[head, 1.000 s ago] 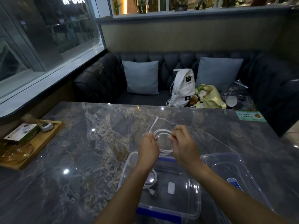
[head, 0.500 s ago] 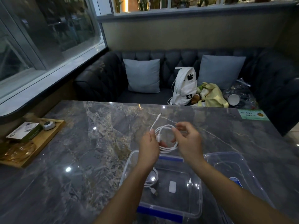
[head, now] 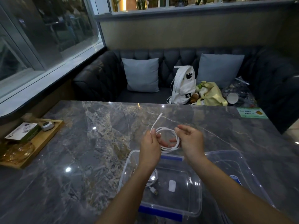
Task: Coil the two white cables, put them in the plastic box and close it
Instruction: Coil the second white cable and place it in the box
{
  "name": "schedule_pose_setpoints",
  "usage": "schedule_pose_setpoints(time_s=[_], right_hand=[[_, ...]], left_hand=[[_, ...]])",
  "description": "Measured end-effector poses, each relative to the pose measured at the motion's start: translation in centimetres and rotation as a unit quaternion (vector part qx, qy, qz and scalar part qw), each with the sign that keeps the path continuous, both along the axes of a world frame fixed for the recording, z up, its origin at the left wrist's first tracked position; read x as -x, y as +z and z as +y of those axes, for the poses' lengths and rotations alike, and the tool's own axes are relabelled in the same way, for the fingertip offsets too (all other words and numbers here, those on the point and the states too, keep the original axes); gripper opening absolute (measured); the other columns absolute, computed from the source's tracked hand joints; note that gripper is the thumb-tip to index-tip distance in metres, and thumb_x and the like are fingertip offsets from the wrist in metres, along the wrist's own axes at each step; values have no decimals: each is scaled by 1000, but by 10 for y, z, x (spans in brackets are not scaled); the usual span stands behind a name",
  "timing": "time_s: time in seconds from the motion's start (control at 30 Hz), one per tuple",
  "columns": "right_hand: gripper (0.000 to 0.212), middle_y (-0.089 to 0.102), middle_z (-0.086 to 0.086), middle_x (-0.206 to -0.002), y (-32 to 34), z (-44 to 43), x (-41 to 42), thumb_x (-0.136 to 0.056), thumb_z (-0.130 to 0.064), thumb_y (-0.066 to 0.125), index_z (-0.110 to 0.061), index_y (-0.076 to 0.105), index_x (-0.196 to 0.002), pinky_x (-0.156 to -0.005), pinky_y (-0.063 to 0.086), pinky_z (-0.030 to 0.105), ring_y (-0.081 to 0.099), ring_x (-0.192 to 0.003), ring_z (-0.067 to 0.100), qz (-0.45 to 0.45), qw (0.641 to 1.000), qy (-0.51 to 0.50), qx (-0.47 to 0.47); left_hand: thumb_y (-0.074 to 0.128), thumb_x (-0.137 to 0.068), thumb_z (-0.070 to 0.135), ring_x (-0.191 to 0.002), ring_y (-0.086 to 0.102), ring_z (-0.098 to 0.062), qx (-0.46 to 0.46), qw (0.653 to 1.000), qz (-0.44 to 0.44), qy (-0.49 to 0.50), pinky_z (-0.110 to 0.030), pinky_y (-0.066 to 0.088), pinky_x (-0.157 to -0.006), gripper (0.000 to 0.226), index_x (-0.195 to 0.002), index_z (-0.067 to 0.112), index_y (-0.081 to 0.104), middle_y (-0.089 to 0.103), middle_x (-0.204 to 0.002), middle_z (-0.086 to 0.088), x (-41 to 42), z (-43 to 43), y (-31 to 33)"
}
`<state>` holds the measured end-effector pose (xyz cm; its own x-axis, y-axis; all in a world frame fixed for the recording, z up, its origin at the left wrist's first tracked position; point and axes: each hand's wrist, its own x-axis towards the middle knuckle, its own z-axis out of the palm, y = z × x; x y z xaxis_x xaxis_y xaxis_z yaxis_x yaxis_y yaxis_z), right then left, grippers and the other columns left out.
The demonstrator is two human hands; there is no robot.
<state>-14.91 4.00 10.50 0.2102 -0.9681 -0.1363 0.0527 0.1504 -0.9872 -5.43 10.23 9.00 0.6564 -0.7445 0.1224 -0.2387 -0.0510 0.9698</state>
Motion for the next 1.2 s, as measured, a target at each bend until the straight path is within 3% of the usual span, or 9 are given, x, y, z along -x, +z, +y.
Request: schedule_pose_setpoints(time_s=[0.13,0.27,0.33,0.4,0.5,0.6,0.87,1.03,1.2], right_hand=[[19,68,6,-74,0,-1,2,-83,-5,64,1,65,-100,-49,56,21,66,-55,9,40,997,67,26],[16,70,2,-67,1,-2,4,-73,-2,74,-17,68,-73,-59,58,31,66,-59,10,79,987,113,77],[20,68,-6,-63,-2,-4,3,-71,-1,74,-17,68,-81,-60,58,27,66,-54,5,98,986,103,84],[25,67,-6,-64,-5,-5,2,-72,0,74,-6,67,-95,-57,56,19,66,-52,3,109,986,88,94],[32,65,-8,-67,-9,-4,0,-73,2,72,2,65,-104,-55,52,11,63,-54,0,115,984,65,115],[33,65,-9,-67,-8,1,0,-75,1,70,1,64,-108,-53,50,8,62,-55,-1,119,982,57,136],[31,67,-3,-72,-5,11,-10,-77,-4,70,-3,65,-108,-58,52,9,63,-59,-3,120,977,35,171],[29,68,-4,-73,-6,20,-18,-79,-4,67,-4,65,-108,-64,53,14,65,-65,5,122,975,40,182],[31,69,1,-74,-8,18,-17,-80,-5,67,-2,63,-111,-57,48,4,63,-61,-3,111,980,33,161]], left_hand=[[28,-100,29,-47,55,2,26,999,1,27,-13,45,-49,39,-70,21,50,61,-48,9,-1,4,-3],[28,-100,28,-46,52,-3,22,999,20,13,-18,44,-49,38,-71,18,50,56,-49,4,-6,7,-1],[29,-100,28,-44,51,-3,14,998,53,3,-17,43,-46,38,-72,15,52,55,-47,4,-7,7,0],[31,-100,28,-43,52,-6,-3,988,154,-2,-17,43,-44,40,-73,11,56,56,-44,4,-9,6,2],[37,-99,25,-52,59,-11,-32,923,383,-5,-25,52,-50,39,-75,6,62,63,-55,-1,-19,7,5],[45,-96,19,-66,62,-17,-65,879,472,2,-30,58,-50,31,-75,3,61,62,-69,-9,-28,11,5],[54,-92,12,-45,66,-13,19,932,346,107,-25,53,-40,27,-112,-3,42,64,-75,-20,-27,8,-5],[53,-92,19,-53,61,-27,-42,991,55,111,-46,54,-58,28,-68,9,61,63,-59,-11,-34,7,-11],[36,-98,32,-68,67,-32,-45,997,60,37,-49,54,-67,49,-69,8,67,68,-70,-17,-31,15,-4]])
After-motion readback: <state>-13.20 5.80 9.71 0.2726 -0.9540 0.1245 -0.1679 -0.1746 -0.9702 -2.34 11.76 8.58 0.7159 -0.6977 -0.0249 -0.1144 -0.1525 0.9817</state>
